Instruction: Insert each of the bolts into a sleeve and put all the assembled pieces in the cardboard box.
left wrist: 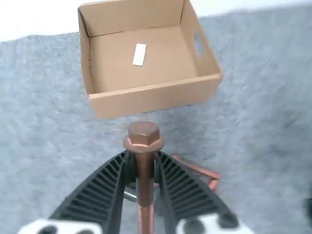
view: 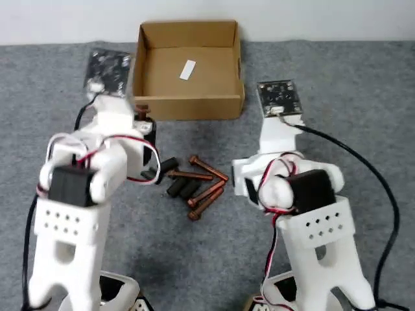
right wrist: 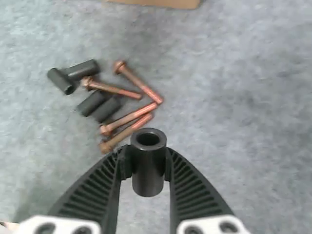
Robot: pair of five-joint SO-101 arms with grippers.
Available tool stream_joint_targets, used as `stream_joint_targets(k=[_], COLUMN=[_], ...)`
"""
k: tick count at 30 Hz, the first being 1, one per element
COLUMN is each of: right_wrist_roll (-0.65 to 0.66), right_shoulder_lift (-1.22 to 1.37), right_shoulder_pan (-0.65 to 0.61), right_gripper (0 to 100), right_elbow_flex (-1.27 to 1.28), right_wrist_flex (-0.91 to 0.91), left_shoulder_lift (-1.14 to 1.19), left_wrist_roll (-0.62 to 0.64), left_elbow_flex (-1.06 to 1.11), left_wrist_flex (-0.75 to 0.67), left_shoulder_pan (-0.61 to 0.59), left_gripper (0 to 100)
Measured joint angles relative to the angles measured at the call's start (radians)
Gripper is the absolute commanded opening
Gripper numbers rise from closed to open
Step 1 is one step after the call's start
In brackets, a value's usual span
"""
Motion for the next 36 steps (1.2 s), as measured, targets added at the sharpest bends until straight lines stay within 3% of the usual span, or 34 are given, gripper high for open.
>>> stream_joint_targets(k=[7,13,17,28,36], right_wrist_roll=[-0.091,-0.095,-0.086,0.080,0.087], right_shoulder_lift=[0.000,-0.098,-0.181,-0.384,-0.460], right_shoulder_pan=[-0.163,-0.296,-0.334,-0.368,-0.367], right_gripper=[0.9,0.8,0.8,0.8,0.8], right_elbow_flex=[0.060,0.178,0.222,0.339,0.410], right_wrist_flex=[-0.100,-0.230,-0.250,-0.351,-0.408], left_shoulder_lift=[-0.080,-0.100,-0.115,-0.130,-0.160], left_wrist_roll=[0.250,0.359,0.377,0.381,0.382], left_elbow_flex=[0.028,0.028,0.028,0.028,0.002], left_wrist_flex=[-0.092,-0.132,-0.132,-0.132,-0.011], left_shoulder_pan=[0.009,0.115,0.176,0.189,0.221], left_gripper=[1,1,1,1,1])
